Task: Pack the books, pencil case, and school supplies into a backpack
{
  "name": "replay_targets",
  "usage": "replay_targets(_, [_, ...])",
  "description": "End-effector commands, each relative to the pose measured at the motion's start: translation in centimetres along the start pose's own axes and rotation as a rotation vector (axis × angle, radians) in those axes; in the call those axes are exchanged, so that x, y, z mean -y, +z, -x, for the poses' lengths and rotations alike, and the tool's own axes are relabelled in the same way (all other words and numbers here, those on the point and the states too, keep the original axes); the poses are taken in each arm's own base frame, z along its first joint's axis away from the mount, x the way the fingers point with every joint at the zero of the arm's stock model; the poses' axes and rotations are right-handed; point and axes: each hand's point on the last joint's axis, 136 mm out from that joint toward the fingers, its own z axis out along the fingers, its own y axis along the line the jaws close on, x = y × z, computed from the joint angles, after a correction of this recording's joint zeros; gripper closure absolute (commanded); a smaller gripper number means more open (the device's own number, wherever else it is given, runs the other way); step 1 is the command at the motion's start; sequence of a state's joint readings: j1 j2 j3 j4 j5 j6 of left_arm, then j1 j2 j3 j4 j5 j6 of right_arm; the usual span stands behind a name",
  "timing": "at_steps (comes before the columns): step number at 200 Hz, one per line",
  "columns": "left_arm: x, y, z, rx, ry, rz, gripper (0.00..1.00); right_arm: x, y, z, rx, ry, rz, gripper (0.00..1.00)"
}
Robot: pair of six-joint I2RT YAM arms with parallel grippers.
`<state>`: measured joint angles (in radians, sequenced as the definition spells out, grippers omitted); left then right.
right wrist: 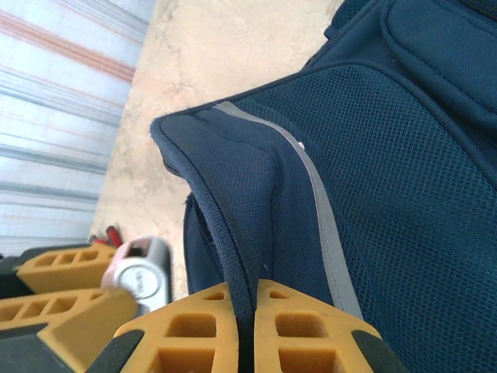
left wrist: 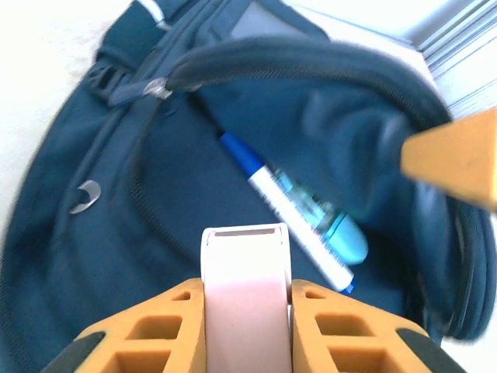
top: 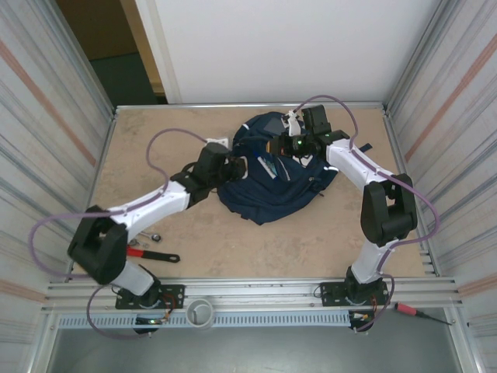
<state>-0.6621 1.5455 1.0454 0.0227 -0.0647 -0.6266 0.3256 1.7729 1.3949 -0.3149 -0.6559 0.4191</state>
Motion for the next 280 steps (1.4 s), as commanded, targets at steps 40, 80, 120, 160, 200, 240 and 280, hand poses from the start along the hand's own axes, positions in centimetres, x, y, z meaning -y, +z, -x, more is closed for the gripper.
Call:
replay_targets(40, [1.3,5.9,2.0,0.045,-0.045,0.0,0.61,-4.0,-2.7,4.0,0.097,-0.048,0.053,0.99])
replay_targets(80, [1.2,3.1,1.5,0.071,0.003,-0.04,0.4,-3.0,-2.5,3.0,0.082,-0.043,0.029,0.99])
replay_targets(120, [2.2,1.4,-1.2,-0.04,0.065,-0.119,0.5,-2.0,-1.9,1.9,0.065,-0.024,0.02,0.99])
replay_targets(160, [3.1,3.4,-2.8,-0.115,0.092,-0.136,0.72,-2.0,-1.6,1.8,0.063,-0.019,0.024,0.99])
replay_targets(200, [2.6,6.4,-2.9,-0.115,0.085,-0.089,0.82,-3.3,-2.2,2.4,0.08,-0.034,0.036,0.99])
replay_targets(240, [2.6,9.7,-1.5,-0.079,0.075,-0.085,0.84,-5.7,-2.9,2.5,0.085,-0.072,0.071,0.99])
replay_targets(280, [4.3,9.3,-0.5,-0.053,0.098,-0.16,0.8,-4.7,-3.2,1.2,0.077,-0.067,0.039,0.98])
